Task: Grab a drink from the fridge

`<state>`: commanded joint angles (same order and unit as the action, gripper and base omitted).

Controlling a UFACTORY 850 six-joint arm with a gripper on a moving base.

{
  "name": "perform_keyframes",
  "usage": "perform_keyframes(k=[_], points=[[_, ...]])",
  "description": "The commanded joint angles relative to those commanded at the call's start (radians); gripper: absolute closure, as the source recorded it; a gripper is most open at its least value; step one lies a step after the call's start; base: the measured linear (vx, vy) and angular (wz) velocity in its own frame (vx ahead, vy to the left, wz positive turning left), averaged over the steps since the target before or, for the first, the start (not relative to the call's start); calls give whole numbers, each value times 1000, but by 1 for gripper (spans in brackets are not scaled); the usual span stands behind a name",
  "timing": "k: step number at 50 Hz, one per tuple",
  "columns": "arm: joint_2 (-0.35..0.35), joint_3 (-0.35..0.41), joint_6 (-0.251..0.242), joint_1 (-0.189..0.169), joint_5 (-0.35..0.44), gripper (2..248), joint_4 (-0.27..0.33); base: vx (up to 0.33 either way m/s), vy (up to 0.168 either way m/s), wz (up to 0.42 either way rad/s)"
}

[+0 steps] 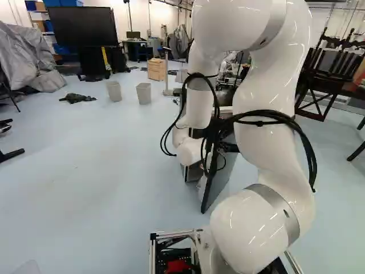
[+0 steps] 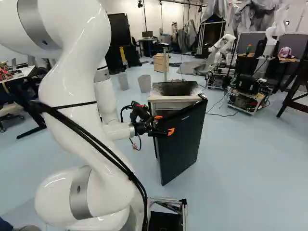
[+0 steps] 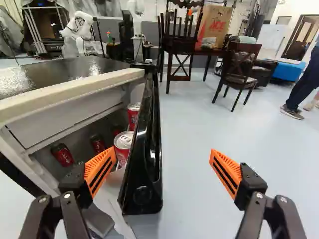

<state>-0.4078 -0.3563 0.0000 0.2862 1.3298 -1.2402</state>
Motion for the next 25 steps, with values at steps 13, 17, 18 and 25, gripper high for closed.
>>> perform_keyframes(k=[13, 17, 18, 25], points=[[31, 55, 0, -20, 11, 3, 0, 0, 0, 0], [40, 71, 0, -27, 15, 3, 0, 0, 0, 0], [43, 75, 0, -29, 16, 3, 0, 0, 0, 0], [59, 103, 0, -42, 25, 3, 0, 0, 0, 0]])
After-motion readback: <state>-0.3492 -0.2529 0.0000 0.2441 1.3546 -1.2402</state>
